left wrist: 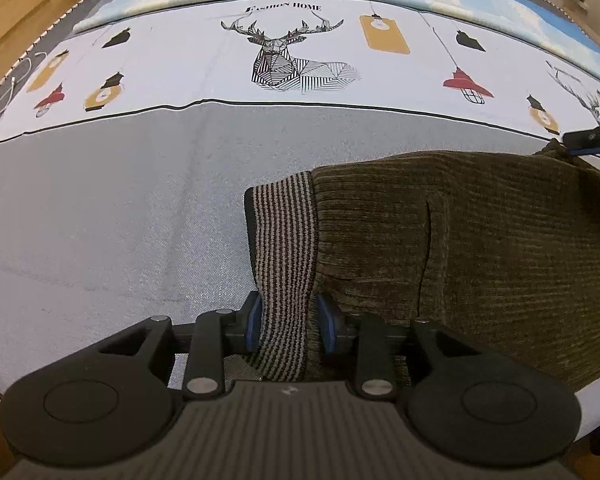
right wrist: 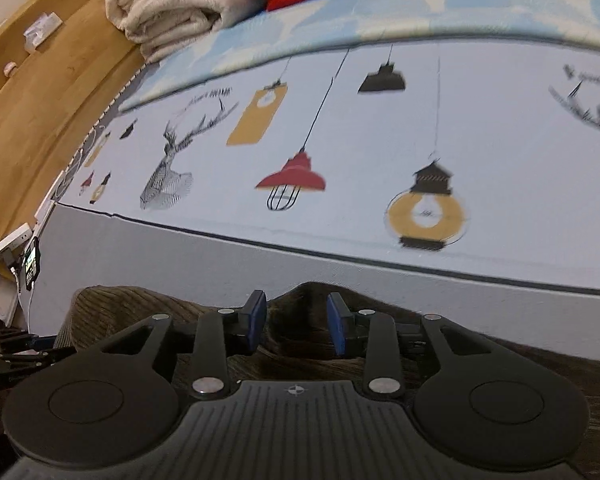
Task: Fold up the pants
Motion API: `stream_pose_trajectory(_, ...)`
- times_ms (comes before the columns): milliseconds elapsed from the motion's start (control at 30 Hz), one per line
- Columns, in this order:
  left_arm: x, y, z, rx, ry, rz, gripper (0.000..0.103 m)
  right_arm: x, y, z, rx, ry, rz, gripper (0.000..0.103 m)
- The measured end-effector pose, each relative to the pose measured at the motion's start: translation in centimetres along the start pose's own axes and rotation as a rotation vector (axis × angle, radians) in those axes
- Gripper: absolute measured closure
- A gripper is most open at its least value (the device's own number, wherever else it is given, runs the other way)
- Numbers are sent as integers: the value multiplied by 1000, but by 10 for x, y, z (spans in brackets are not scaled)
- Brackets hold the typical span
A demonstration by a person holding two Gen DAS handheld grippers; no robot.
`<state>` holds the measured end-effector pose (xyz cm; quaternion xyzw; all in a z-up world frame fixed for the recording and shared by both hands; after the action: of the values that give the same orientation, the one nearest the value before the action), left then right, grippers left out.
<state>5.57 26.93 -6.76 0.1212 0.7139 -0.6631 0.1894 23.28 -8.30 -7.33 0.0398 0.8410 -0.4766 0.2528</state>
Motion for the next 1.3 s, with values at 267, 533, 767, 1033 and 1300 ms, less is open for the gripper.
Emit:
stream_pose_trajectory(267, 0, 0, -1, 8, -2, 0, 67, -5, 29, -11, -39, -78, -111, 77)
stream_pose_trajectory(533, 1, 0, -2, 14, -3, -1, 66, -35, 3, -22, 14, -85, 150, 103)
stream_pose_trajectory(767, 1, -3, -3, 11, -13, 3, 62, -34, 1, -8, 114, -53, 139, 99)
stream_pose_trajectory(1033, -6, -13, -1, -14, -37, 53, 57, -19, -10, -19, 29, -172, 17, 41)
stream_pose_trajectory(1300, -17, -27, -8, -62, -108, 136, 57, 5, 27, -37, 232, -391, -26, 100)
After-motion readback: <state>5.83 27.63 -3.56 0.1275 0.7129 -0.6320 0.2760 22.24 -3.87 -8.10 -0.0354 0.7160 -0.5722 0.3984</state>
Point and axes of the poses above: each gripper's, at about its wrist camera, not at the fingertips, and y roughly the way its jaws point, z to its right, x to its underside, the point moved 1 cm from there along y, roughly the way its jaws point, and after that the axes turned 1 degree about x, right-handed, at the moved point
